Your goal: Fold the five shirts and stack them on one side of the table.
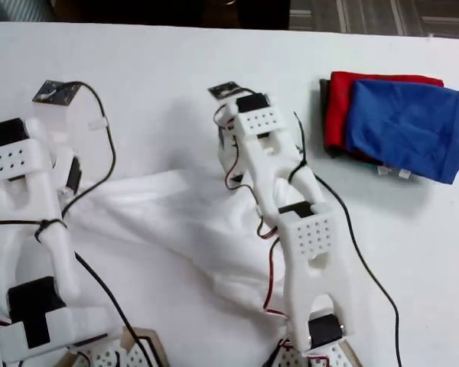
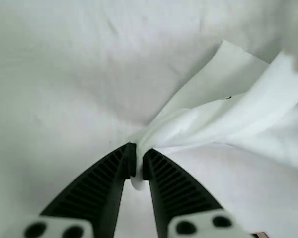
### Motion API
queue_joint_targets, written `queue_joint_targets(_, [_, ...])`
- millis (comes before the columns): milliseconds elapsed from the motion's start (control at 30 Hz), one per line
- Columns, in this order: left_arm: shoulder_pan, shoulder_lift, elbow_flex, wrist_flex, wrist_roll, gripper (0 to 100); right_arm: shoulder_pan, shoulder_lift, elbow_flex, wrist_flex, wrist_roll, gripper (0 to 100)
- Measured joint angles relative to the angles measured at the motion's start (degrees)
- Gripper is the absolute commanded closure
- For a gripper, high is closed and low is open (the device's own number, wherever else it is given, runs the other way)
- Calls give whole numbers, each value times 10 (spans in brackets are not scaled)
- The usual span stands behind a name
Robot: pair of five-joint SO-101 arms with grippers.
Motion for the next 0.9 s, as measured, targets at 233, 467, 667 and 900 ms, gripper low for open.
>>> queue_joint_targets(233, [0, 0, 0, 0, 0, 974, 1, 0, -6, 1, 0, 980])
queue_joint_targets(467, [0, 0, 0, 0, 0, 973, 25, -55, -31, 49, 0, 980])
queue_joint_targets(667, [0, 0, 0, 0, 0, 928, 71, -161, -31, 76, 14, 980])
queue_joint_targets(900, [0, 0, 0, -2, -14, 757, 117, -229, -31, 81, 47, 980])
